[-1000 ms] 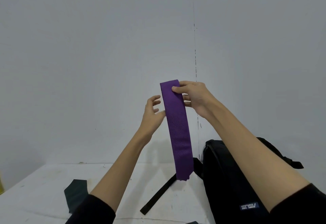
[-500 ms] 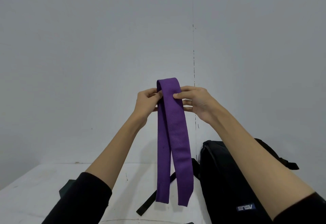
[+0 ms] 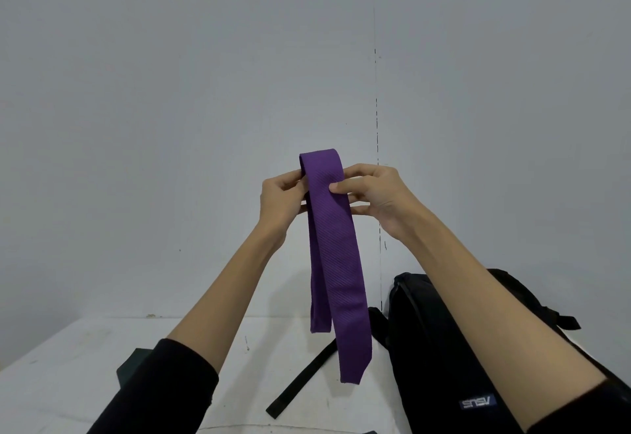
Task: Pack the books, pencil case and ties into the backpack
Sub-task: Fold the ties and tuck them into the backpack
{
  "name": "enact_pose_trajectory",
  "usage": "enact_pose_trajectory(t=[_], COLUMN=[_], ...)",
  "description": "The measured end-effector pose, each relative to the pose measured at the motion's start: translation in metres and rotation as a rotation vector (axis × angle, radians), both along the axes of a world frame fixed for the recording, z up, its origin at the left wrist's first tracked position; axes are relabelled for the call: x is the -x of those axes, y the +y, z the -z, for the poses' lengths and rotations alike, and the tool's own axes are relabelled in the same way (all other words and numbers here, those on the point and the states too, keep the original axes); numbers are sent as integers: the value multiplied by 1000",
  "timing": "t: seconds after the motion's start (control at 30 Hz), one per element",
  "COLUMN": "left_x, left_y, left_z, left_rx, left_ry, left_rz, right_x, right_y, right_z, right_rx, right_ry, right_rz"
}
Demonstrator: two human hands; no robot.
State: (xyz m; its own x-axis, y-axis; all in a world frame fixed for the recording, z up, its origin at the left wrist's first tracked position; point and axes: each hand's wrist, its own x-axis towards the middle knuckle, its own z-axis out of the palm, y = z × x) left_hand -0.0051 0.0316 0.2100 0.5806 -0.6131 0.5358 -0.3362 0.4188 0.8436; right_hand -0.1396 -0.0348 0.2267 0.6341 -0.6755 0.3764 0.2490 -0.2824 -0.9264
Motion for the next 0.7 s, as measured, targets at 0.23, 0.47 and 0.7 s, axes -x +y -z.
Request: enact_pose_trajectory(t=[0.23,0.47,0.7], left_x=[5,6,6], left_y=[2,5,8], left_z=[5,9,8], left_rx=[-56,-89,-92], left_ry=[46,70,48], left_rz=[89,168,202], right_x=[-5,-6,-6], right_y=[0,-2,-3], right_z=[7,7,7], right_rx=[-9,29,-1], right_ry=[-26,-12,1], right_rz=[22,108,85])
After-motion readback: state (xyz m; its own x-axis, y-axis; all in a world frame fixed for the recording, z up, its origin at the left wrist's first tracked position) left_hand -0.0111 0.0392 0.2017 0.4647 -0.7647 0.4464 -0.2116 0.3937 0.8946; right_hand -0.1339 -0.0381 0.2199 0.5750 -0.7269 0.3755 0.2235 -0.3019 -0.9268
